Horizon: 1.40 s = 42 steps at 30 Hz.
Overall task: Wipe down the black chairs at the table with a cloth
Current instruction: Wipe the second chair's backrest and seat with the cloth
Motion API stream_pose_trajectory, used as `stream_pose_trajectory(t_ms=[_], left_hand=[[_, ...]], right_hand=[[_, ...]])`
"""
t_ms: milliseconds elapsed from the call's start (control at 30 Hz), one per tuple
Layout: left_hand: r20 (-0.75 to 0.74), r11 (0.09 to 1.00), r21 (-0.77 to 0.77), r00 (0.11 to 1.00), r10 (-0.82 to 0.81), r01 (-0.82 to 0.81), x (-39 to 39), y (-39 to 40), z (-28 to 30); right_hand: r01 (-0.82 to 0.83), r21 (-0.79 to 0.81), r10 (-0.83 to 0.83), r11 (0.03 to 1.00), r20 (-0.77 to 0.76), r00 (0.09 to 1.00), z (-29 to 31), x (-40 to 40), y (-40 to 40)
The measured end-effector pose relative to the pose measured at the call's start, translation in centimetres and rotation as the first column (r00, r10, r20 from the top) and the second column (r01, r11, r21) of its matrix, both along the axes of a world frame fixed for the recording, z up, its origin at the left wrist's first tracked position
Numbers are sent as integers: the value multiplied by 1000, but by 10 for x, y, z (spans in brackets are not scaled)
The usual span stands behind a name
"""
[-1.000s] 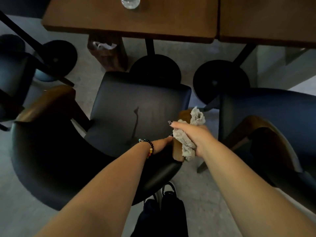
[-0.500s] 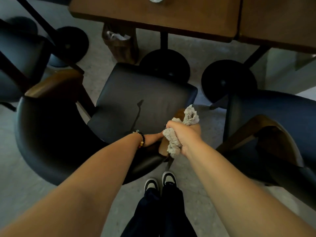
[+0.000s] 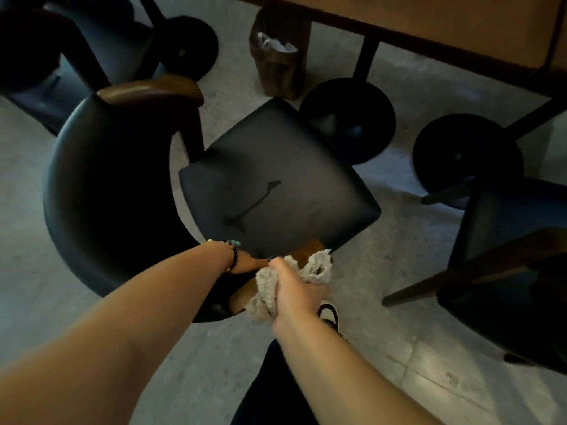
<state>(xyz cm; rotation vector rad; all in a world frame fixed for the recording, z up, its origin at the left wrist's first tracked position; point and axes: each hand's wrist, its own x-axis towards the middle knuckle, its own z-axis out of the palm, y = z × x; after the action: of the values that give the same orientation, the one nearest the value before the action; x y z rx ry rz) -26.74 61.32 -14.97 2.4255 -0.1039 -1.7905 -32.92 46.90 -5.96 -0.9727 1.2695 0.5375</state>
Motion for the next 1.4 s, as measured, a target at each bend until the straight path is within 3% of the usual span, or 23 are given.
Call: stream_pose_trajectory(t_ms=[100, 267, 400, 467, 567, 667, 700, 767, 800, 933, 1033, 1133, 1233, 1300, 1400], left_hand=[[33, 997, -22, 997, 72, -72, -12, 35, -5], [14, 998, 32, 998, 60, -60, -14, 71, -13], [47, 998, 39, 998, 45, -47, -16, 78, -15], [72, 999, 50, 997, 16, -20, -17, 80, -15], [44, 988, 151, 999, 15, -22, -14, 80, -12], [165, 950, 202, 964, 208, -239, 1, 73, 7], [283, 914, 141, 900, 332, -381, 6, 69, 16], [517, 773, 4, 663, 541, -634, 12, 49, 35], [611, 720, -49, 549, 570, -692, 14, 34, 47], [815, 672, -302, 183, 550, -676, 17, -42, 79], [832, 696, -480, -25, 555, -534, 28, -113, 72], [792, 703, -563, -43, 609, -434, 39, -165, 35], [776, 682, -548, 10, 630, -484, 45, -169, -30], [784, 667, -497, 42, 619, -556, 41, -155, -77], [825, 684, -447, 31, 565, -577, 33, -126, -136]], right_hand=[[2, 111, 7, 994, -81, 997, -2, -16, 35], [-13, 212, 46, 977, -150, 988, -10, -22, 66], [-199, 342, 270, 919, -174, 947, -6, -23, 61], [-333, 458, 450, 824, -174, 876, -2, -16, 43], [-565, 573, 735, 593, -99, 671, -1, 1, 0], [-690, 549, 850, 471, -73, 522, -6, 33, -45], [-718, 529, 867, 452, -73, 492, -9, 46, -57], [-789, 416, 882, 452, -73, 466, -17, 76, -80], [-817, 328, 874, 474, -60, 483, -23, 90, -90], [-779, -82, 783, 621, 93, 615, -58, 156, -115], [-681, -295, 742, 670, 244, 625, -91, 201, -123], [-572, -491, 745, 658, 312, 589, -128, 230, -127], [-342, -666, 727, 663, 465, 505, -161, 248, -121], [-220, -725, 746, 652, 562, 358, -184, 254, -106], [-221, -811, 833, 542, 553, 13, -223, 267, -70]])
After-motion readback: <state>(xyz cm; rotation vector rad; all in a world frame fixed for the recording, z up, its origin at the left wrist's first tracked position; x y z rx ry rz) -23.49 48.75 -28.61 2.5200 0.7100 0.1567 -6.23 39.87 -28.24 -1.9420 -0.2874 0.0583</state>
